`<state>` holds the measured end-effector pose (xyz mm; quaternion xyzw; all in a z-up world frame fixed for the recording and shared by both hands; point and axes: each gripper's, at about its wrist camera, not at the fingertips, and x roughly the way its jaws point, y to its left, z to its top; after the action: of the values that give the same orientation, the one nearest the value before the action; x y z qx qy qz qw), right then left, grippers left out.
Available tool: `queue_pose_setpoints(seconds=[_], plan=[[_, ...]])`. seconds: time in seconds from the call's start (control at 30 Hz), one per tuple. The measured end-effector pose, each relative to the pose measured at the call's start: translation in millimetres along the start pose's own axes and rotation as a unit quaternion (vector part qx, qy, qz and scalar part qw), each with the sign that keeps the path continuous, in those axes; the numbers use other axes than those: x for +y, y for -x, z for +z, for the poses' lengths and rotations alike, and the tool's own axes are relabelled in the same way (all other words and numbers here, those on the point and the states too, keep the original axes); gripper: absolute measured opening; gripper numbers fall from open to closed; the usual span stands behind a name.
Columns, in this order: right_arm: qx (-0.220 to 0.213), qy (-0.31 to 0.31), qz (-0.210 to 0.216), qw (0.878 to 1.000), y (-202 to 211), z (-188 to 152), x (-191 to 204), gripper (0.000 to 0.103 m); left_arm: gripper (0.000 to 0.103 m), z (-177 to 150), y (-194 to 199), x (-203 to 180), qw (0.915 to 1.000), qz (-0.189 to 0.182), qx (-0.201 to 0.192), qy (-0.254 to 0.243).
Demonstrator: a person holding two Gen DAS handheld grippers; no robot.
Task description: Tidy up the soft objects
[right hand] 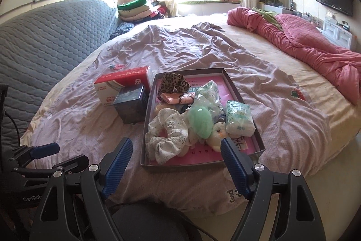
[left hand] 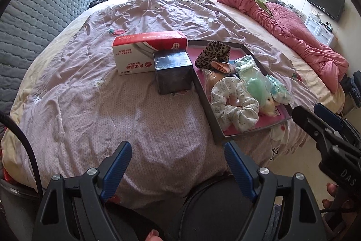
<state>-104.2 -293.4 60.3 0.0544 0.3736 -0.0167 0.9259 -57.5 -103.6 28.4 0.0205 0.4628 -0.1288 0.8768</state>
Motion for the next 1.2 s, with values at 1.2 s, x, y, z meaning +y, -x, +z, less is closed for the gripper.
queue_pose_setpoints(seconds=[1.2], plan=[[0.01,-0.017,-0.008,1.0,8.0,-21.1,-1.8,0.082,0.084,-12.3,8.4,-6.2,1.0,0.001,-0.003,-0.007]])
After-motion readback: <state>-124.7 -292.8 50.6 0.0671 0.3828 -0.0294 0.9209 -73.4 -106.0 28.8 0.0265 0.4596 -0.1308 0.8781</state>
